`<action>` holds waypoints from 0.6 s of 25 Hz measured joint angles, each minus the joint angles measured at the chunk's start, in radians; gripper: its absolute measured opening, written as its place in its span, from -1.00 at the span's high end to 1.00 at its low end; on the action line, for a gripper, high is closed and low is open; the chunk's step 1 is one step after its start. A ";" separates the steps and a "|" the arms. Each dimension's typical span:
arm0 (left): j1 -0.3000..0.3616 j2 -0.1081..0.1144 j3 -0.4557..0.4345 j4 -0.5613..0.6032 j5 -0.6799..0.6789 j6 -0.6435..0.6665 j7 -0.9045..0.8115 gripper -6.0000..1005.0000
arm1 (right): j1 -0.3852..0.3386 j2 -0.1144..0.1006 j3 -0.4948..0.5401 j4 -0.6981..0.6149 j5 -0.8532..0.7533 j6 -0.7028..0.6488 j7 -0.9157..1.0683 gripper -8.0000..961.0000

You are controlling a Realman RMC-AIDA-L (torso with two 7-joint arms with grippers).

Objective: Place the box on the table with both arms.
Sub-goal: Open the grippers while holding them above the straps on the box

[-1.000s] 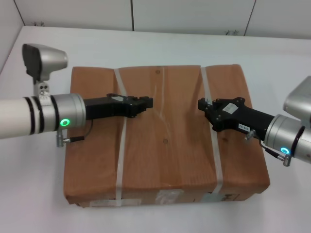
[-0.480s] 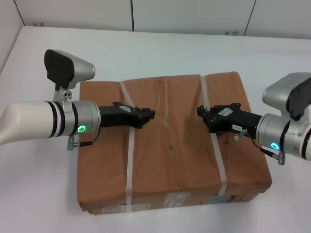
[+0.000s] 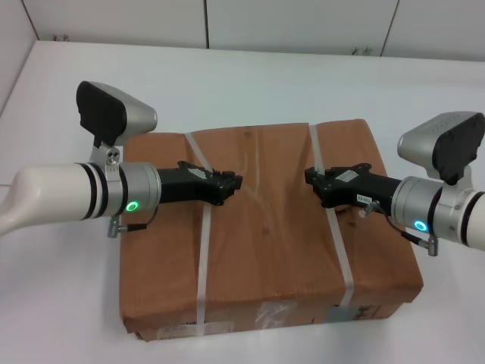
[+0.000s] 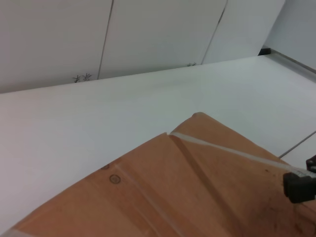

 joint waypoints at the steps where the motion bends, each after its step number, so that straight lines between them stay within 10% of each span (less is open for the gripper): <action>1: 0.000 0.000 0.000 0.000 0.000 0.000 0.000 0.75 | 0.000 0.000 0.000 0.000 0.000 0.000 0.001 0.90; 15: 0.008 0.000 0.000 -0.001 -0.011 -0.003 0.000 0.62 | -0.008 0.000 0.008 -0.001 -0.001 -0.006 0.023 0.88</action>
